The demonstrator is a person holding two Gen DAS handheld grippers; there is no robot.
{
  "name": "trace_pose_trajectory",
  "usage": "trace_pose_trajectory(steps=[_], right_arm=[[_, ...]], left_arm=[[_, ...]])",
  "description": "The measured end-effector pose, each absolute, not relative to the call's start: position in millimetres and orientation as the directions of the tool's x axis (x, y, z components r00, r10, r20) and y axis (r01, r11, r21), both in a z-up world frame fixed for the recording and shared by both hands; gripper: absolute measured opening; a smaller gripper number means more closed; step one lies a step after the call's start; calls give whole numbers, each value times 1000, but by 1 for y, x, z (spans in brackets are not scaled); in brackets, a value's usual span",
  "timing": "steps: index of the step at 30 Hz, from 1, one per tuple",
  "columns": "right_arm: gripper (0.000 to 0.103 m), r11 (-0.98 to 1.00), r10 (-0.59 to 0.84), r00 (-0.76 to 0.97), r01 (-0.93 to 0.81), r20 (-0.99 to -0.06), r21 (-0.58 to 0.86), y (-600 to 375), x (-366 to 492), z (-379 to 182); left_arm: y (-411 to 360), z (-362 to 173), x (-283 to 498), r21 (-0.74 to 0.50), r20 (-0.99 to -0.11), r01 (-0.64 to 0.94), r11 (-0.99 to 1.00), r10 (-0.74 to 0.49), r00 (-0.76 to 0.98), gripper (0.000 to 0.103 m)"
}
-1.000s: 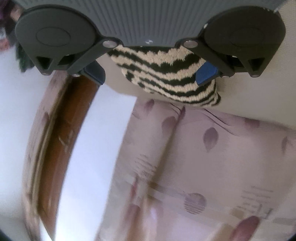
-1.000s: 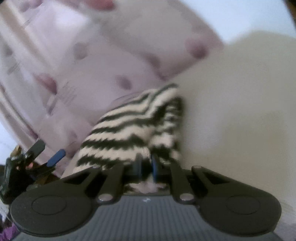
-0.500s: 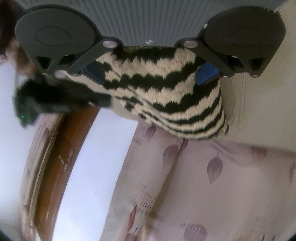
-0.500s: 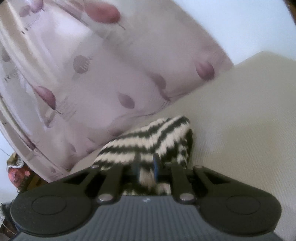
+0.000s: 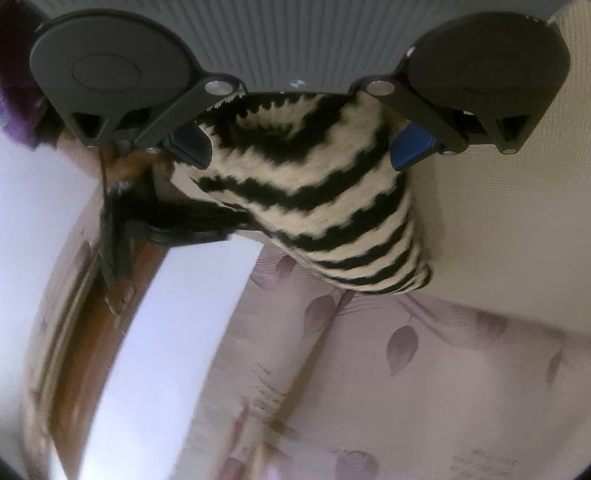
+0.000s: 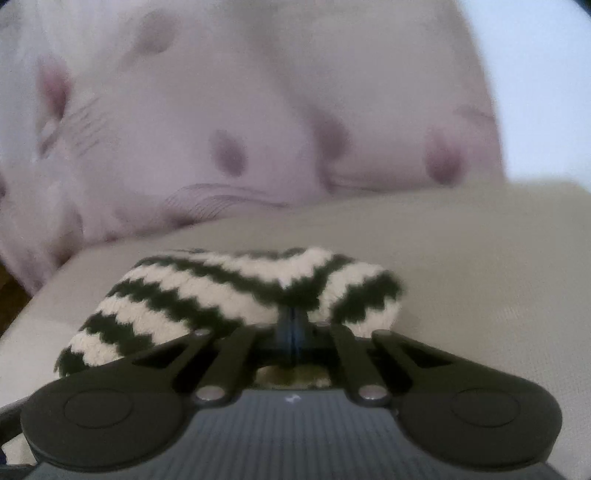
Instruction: Fold small clothes
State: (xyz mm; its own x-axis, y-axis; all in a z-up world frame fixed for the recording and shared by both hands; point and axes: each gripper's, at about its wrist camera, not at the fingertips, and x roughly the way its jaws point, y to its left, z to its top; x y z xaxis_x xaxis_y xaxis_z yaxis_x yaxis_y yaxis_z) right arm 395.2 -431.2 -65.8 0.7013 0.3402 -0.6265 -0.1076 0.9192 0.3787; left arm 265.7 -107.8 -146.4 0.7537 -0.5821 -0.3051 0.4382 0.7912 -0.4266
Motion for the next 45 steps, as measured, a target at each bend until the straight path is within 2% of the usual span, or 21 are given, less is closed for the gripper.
trace_pose_trajectory(steps=[2,3,6,8,11,13,15,17,18,21,25,28,33,35,39,42,44,45], right_arm=[[3,919,307,737,-65,-602,390,-444,388,-62],[6,907,319,752,-66,-576,416,-448,382,-56],[6,848,410,778,-133,-476,514,-449,364,-35],[6,841,472,764,-240,-440,485,-428,348,-17],[6,844,517,719,-339,-465,415,-396,329,-12],[6,863,504,701,-379,-505,335,-380,316,-18],[6,881,471,685,-399,-556,254,-370,306,-27],[6,902,416,686,-393,-597,177,-368,296,-33],[6,917,369,691,-379,-621,124,-372,289,-37],[4,934,288,707,-355,-646,28,-387,273,-49],[3,942,296,735,-331,-610,58,-400,256,-62],[4,938,334,736,-321,-590,131,-408,260,-66],[5,929,369,752,-288,-546,231,-415,269,-47],[5,939,343,782,-274,-520,207,-412,280,-36],[6,956,291,801,-257,-523,139,-398,317,-28],[5,960,267,781,-265,-564,87,-387,345,-39],[4,962,220,725,-272,-652,23,-380,361,-62],[4,957,201,745,-287,-636,-33,-378,359,-72]], left_arm=[[-101,-146,263,-452,-288,418,788,-572,768,100],[-99,-143,262,-452,-277,413,791,-564,778,100],[-96,-130,254,-397,-248,409,822,-525,814,100],[-93,-118,252,-381,-212,410,829,-510,834,100],[-95,-99,258,-356,-193,400,845,-485,853,98],[-103,-87,272,-339,-209,402,851,-485,849,88],[-112,-81,289,-348,-244,407,845,-500,831,72],[-122,-82,307,-348,-275,420,838,-520,809,66],[-127,-86,315,-335,-298,411,848,-509,808,54],[-138,-111,330,-341,-385,384,858,-500,776,44],[-140,-132,310,-272,-339,414,869,-489,804,44],[-138,-139,304,-238,-312,426,873,-484,818,46],[-137,-143,304,-247,-304,431,868,-491,816,50],[-139,-144,302,-238,-304,436,868,-493,815,57],[-149,-142,301,-195,-311,455,869,-495,811,71],[-152,-143,300,-184,-314,456,871,-492,812,73],[-151,-143,299,-190,-313,457,869,-495,811,73],[-151,-143,299,-191,-312,457,869,-495,811,73]])
